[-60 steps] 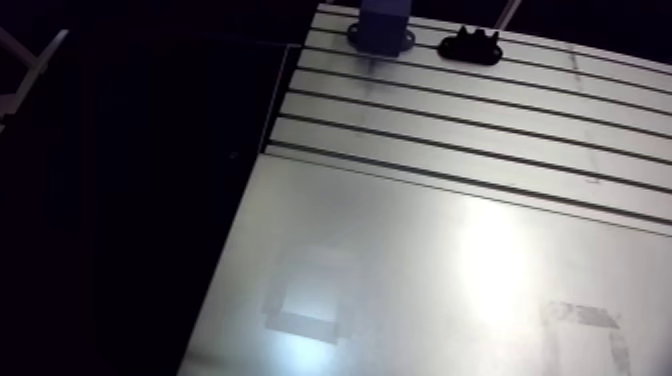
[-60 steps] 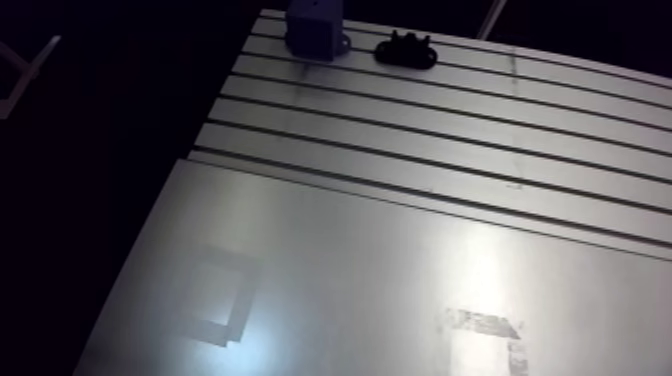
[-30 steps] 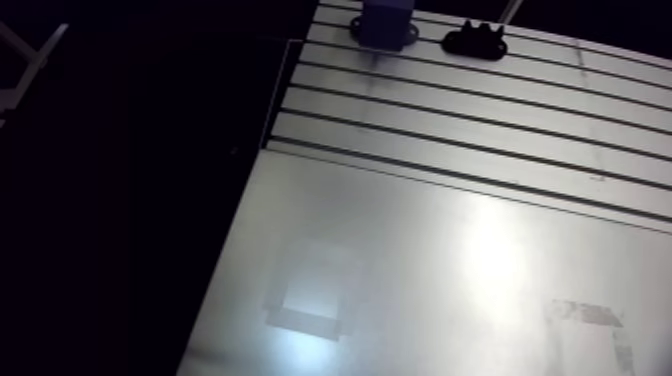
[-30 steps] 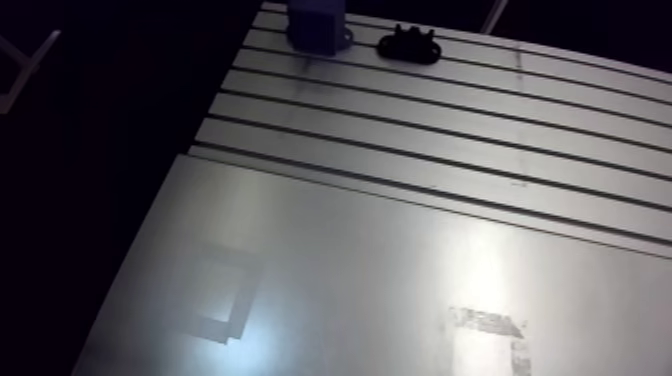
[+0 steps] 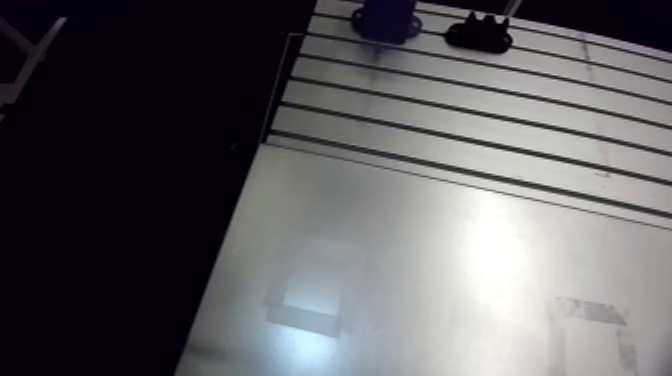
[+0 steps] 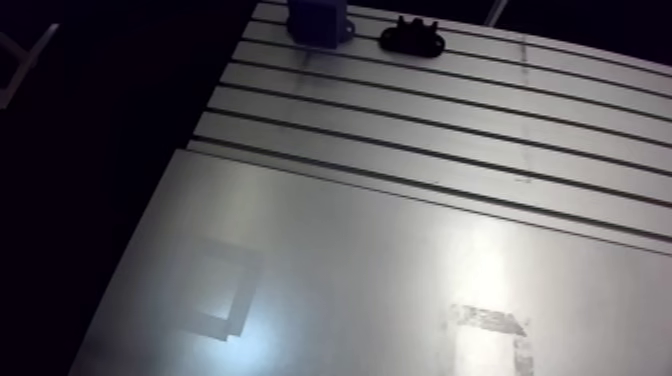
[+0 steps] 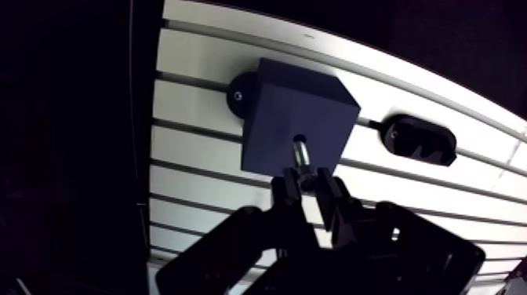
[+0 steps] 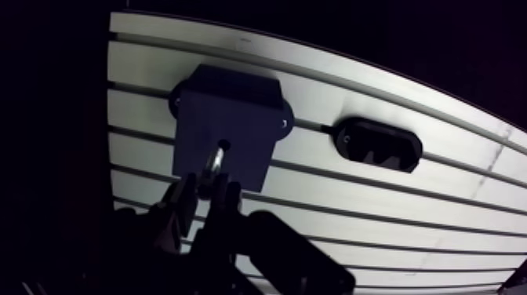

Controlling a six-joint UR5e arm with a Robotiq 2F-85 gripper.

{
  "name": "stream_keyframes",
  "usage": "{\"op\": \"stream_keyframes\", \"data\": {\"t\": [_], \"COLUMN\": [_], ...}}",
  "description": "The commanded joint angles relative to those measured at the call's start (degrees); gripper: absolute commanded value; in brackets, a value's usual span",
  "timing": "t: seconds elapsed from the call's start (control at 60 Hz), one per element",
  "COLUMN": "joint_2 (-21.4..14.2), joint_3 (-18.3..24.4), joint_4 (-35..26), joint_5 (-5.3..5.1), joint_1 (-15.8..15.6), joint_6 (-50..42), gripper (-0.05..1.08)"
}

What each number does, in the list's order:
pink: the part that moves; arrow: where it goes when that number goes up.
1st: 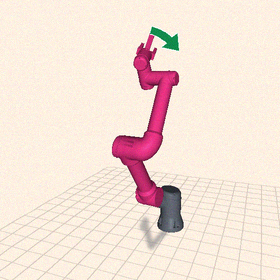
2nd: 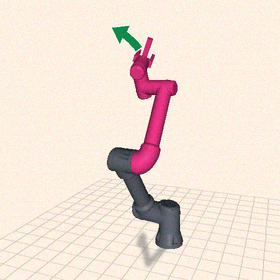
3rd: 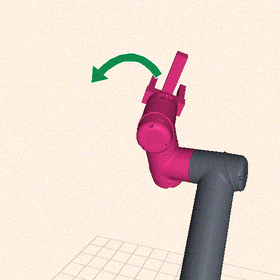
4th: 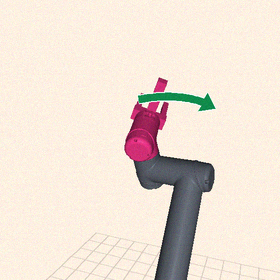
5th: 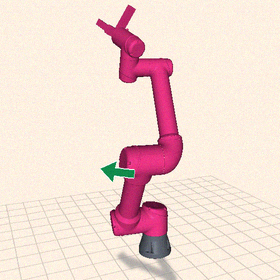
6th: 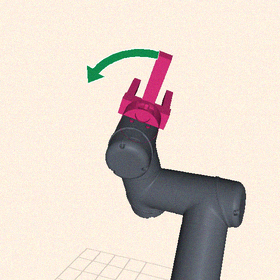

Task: Pick up the M10 bolt and insert it into the hole until fully seated.

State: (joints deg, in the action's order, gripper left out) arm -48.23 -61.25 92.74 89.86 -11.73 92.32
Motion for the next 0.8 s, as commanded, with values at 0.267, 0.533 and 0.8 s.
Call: {"op": "stream_keyframes", "data": {"t": [0.267,0.533,0.8], "joint_2": [0.30,0.38,0.39], "joint_3": [0.22,-0.05,-0.30], "joint_4": [-0.07,-0.07,-0.07], "joint_5": [0.01,0.19,0.26], "joint_1": [-0.05,-0.05,-0.05], "joint_6": [0.01,0.01,0.08], "gripper": [1.08,1.08,1.08]}}
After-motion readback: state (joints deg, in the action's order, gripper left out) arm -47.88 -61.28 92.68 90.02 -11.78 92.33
